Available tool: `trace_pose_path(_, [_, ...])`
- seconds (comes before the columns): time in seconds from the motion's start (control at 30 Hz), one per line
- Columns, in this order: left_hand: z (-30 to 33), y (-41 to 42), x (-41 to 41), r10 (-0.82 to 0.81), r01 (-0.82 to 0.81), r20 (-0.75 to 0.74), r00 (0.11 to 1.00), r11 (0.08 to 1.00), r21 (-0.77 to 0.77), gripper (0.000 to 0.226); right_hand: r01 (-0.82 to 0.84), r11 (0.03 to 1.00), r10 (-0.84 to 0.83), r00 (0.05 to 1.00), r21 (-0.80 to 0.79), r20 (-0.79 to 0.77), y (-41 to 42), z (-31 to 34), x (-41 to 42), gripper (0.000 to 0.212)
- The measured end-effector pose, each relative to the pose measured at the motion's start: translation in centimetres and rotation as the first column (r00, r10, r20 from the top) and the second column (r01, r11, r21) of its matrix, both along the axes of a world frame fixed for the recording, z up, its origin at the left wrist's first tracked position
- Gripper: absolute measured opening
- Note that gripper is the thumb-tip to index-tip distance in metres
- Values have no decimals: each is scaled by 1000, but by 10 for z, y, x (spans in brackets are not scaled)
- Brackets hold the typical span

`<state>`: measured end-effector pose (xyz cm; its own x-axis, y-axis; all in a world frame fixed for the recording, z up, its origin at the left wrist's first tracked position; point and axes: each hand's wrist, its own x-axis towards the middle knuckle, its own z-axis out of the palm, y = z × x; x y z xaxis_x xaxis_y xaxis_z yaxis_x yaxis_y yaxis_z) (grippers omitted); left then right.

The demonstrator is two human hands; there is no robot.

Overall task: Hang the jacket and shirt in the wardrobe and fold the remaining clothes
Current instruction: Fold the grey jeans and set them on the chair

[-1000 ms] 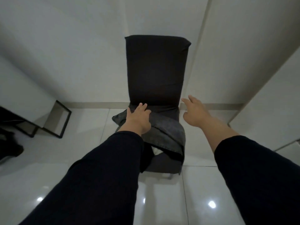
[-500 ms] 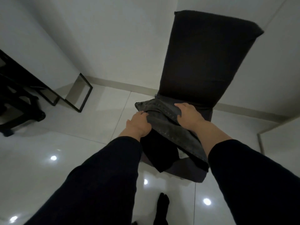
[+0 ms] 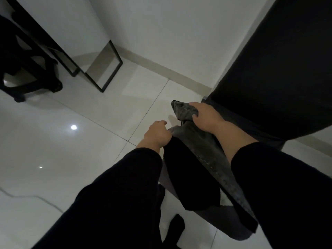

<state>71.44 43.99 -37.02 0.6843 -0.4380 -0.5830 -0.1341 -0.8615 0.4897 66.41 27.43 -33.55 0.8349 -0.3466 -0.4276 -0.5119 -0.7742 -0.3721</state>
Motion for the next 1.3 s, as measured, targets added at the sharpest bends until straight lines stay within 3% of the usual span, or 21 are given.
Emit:
trace_pose_path(0.23, [-100,-26,30,116,-114,-108,987,993,21,48,-83,985,73,995,-149,-71,-16,-94,63,52])
trace_pose_path(0.37, [-149,-39,34,64,-55,-115,991,995,79,43,-147,956,122,986,-255,-109,-29,-140,88,54])
trace_pose_path(0.47, [-187,-46,40,80,-58,-202,976,992,111,47,-187,926,132,974,-328,-183,-36,-169,101,57])
trace_pose_path(0.6, [-202,-54,45,239,-204,-344,908,970,134,61,-237,858,107,950,-455,-292,-39,-190,110,62])
trace_pose_path(0.73, [-206,-64,48,402,-397,-440,803,911,110,65,-173,837,35,963,-519,-266,-41,-194,115,49])
trace_pose_path(0.83, [-201,-70,52,576,-616,-474,666,783,85,83,-164,863,21,957,-478,-290,-42,-195,116,31])
trace_pose_path(0.87, [-197,-71,54,622,-678,-476,622,732,71,77,-154,873,18,958,-462,-286,-41,-193,116,25])
trace_pose_path(0.93, [-188,-73,59,705,-801,-496,506,598,34,33,-103,907,-4,968,-409,-253,-37,-186,120,11])
trace_pose_path(0.97, [-184,-73,63,721,-826,-489,492,564,1,24,-58,930,-27,974,-364,-223,-36,-181,122,7])
trace_pose_path(1.03, [-173,-70,68,701,-812,-473,534,581,-55,32,45,970,-82,986,-239,-148,-36,-169,127,11])
trace_pose_path(1.1, [-154,-64,74,697,-825,-495,519,559,-79,42,127,987,-133,989,-103,-62,-38,-152,129,21])
trace_pose_path(1.2, [-116,-56,80,732,-837,-422,535,526,-149,34,231,968,-238,968,94,77,-38,-111,126,32])
trace_pose_path(1.3, [-69,-55,77,714,-818,-400,575,502,-280,21,331,892,-405,888,307,218,-33,-62,122,26])
